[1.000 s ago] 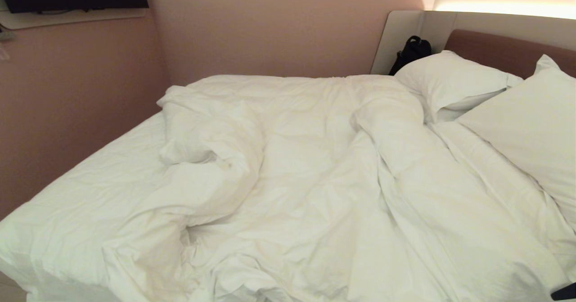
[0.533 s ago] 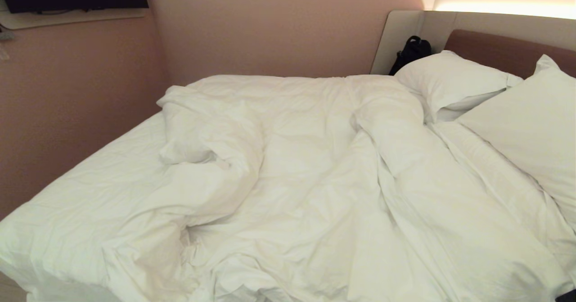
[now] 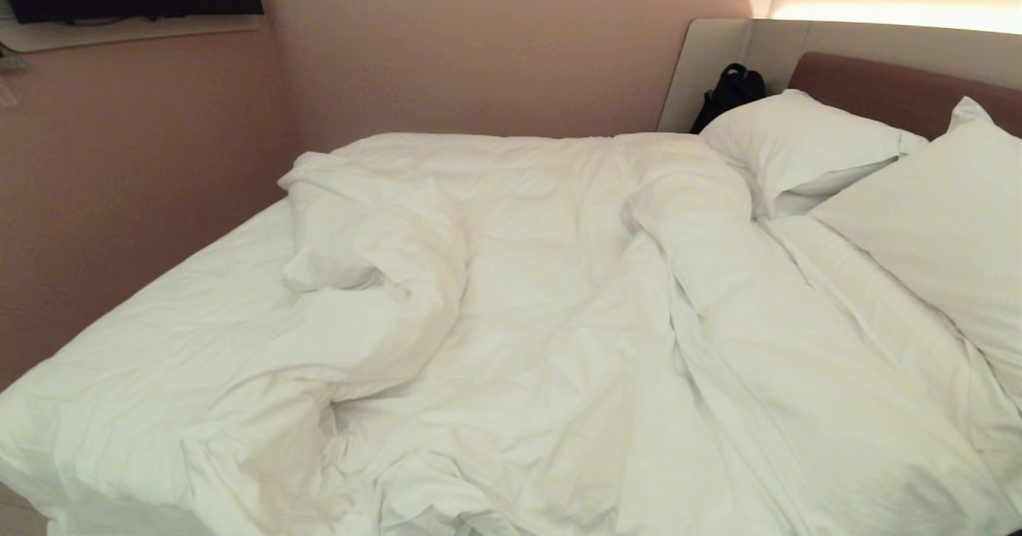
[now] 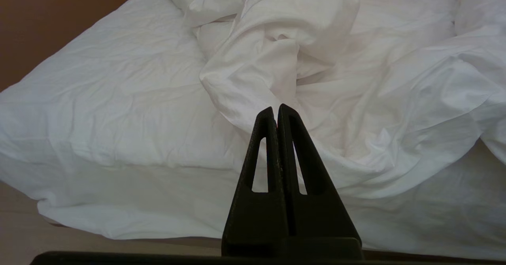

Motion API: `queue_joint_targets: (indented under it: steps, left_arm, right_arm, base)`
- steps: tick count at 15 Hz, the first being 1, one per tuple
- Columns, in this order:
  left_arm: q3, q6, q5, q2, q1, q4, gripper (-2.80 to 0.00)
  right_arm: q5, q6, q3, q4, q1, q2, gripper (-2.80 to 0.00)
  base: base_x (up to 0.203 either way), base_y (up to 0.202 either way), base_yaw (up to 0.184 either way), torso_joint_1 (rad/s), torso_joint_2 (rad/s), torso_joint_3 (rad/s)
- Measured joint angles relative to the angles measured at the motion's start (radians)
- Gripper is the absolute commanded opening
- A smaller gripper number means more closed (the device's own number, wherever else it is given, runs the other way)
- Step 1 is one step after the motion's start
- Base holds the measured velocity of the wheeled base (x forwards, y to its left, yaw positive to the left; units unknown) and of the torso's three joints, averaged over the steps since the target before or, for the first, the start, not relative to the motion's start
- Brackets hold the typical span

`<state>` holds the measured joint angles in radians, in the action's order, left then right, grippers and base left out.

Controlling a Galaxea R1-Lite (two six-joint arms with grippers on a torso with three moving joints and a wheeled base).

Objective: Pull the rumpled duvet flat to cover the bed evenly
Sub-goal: Flatten the corners of the folded blanket

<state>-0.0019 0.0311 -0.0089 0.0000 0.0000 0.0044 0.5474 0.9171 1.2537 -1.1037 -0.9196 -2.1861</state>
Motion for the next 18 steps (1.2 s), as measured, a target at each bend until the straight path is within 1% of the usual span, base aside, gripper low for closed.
queue_joint_targets:
  steps: [3, 6, 9, 11, 14, 18]
  left_arm:
    - [0.0, 0.0, 0.0, 0.0, 0.0, 0.0, -2.8]
    - [0.0, -0.001, 0.0, 0.0, 0.0, 0.001, -2.8]
    - [0.0, -0.001, 0.0, 0.0, 0.0, 0.0, -2.8]
    - [0.0, 0.0, 0.0, 0.0, 0.0, 0.0, -2.8]
    - [0.0, 0.0, 0.0, 0.0, 0.0, 0.0, -2.8]
    - [0.0, -0.001, 0.0, 0.0, 0.0, 0.0, -2.8]
  right_arm:
    - [-0.001, 0.0, -0.079, -0.046, -0.046, 0.048, -2.8]
    - [-0.018, 0.006, -0.149, -0.062, -0.134, 0.097, -2.8]
    - [-0.057, 0.019, -0.171, -0.061, -0.222, 0.115, -2.8]
    - [-0.069, 0.021, -0.169, -0.058, -0.262, 0.118, -2.8]
    - [-0.081, 0.021, -0.166, -0.058, -0.301, 0.12, -2.8]
    - [-0.081, 0.019, -0.154, -0.055, -0.313, 0.12, -2.8]
  base:
    - [0.0, 0.0, 0.0, 0.0, 0.0, 0.0]
    - [0.0, 0.0, 0.0, 0.0, 0.0, 0.0]
    - [0.0, 0.0, 0.0, 0.0, 0.0, 0.0]
    - [0.0, 0.0, 0.0, 0.0, 0.0, 0.0]
    - [0.0, 0.0, 0.0, 0.0, 0.0, 0.0]
    - [0.0, 0.0, 0.0, 0.0, 0.0, 0.0]
